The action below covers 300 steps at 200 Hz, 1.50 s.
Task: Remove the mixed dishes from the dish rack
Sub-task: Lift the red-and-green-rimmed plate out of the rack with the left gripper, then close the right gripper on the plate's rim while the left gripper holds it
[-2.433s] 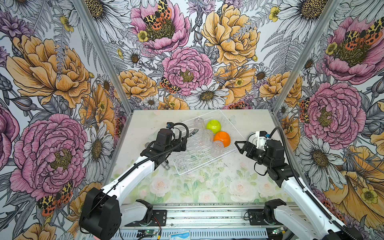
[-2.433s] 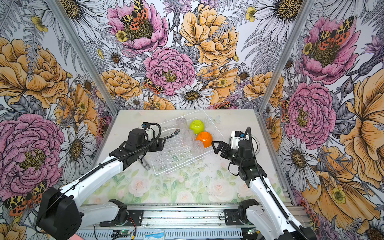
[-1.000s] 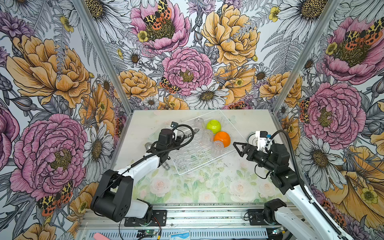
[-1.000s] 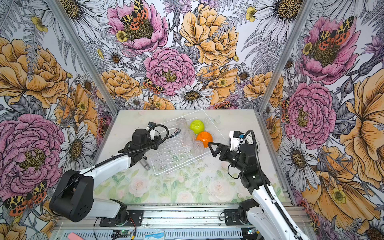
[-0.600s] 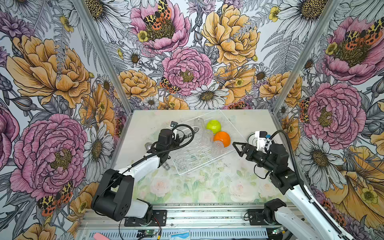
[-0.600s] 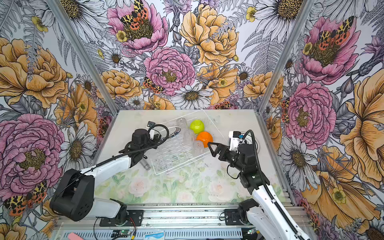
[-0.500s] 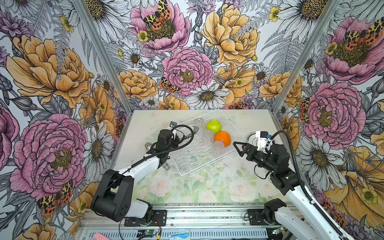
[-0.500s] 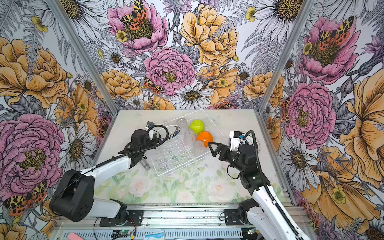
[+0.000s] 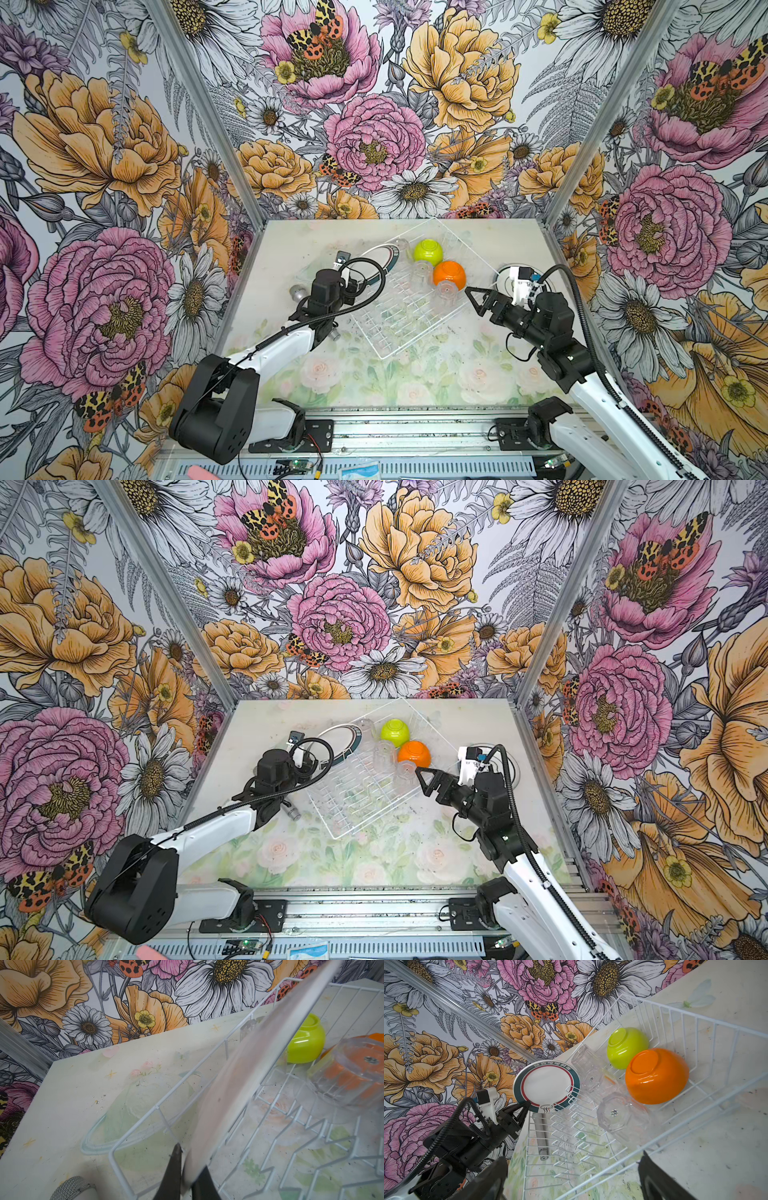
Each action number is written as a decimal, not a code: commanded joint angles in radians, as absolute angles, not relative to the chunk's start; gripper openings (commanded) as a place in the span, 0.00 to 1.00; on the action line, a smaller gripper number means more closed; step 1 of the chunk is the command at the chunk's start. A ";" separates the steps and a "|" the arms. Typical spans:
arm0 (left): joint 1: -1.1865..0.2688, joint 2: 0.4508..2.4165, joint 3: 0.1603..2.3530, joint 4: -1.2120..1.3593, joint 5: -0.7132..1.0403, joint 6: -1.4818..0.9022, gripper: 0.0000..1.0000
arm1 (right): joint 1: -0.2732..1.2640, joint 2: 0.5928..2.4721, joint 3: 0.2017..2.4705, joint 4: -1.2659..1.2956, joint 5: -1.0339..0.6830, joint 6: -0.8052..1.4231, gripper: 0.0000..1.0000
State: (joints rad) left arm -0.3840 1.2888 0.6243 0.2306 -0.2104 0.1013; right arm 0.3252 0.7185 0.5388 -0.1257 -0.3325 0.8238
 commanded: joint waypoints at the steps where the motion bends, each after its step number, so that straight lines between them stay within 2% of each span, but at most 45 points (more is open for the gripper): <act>1: -0.378 1.223 0.613 0.348 -0.271 0.025 0.06 | 0.342 0.731 0.537 -0.088 -0.306 0.837 0.99; 57: -0.377 1.112 0.564 0.386 -0.313 -0.041 0.02 | 0.397 0.781 0.528 -0.033 -0.249 0.854 0.99; 89: -0.379 1.002 0.532 0.362 -0.295 -0.160 0.00 | 0.430 0.811 0.517 0.027 -0.223 0.880 0.99; 120: -0.383 0.919 0.490 0.360 -0.253 -0.293 0.00 | 0.470 0.850 0.522 0.080 -0.192 0.897 0.99; 199: -0.427 0.867 0.489 0.293 -0.043 -0.588 0.00 | 0.624 0.997 0.588 0.225 -0.035 0.891 0.99; 300: -0.444 0.756 0.538 0.196 0.050 -0.802 0.00 | 0.736 1.190 0.720 0.429 0.036 0.888 0.98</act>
State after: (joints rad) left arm -0.4416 0.7738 0.4862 0.1780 -0.0055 -0.7425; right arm 0.7094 1.1740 0.6662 0.3363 0.0051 0.8974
